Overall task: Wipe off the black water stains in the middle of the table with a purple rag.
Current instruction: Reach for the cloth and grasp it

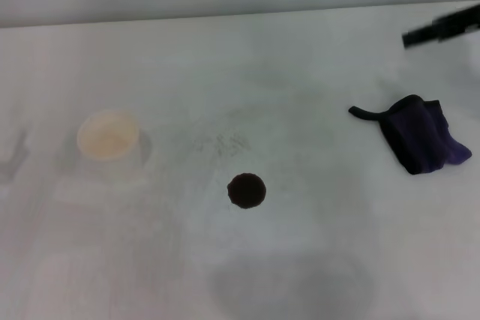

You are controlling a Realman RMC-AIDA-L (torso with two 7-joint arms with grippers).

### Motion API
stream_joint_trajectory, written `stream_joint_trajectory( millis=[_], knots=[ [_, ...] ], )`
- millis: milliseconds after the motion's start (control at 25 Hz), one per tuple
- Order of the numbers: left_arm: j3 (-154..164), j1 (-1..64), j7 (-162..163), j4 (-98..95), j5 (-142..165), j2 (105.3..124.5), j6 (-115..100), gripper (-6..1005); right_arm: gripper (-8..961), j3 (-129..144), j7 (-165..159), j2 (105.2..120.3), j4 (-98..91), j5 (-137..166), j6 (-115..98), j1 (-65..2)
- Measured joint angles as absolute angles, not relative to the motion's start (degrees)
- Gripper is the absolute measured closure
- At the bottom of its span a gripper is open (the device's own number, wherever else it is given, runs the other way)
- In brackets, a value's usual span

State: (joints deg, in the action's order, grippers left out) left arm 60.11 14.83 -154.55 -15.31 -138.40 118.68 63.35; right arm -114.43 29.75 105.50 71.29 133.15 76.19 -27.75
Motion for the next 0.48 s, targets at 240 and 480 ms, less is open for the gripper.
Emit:
stream_joint_trajectory(
  millis=[240,480],
  knots=[
    [60.11,14.94,-156.42,-16.13,-138.24,118.69,63.39,111,434,-114.43,23.93,112.54,75.36,154.47,86.03,-32.08],
    [60.11,15.12,-157.0,-16.71,-138.51,118.81,63.46,112,436,-108.24,19.01,115.26,73.92,163.05,90.51,-32.93]
  ],
)
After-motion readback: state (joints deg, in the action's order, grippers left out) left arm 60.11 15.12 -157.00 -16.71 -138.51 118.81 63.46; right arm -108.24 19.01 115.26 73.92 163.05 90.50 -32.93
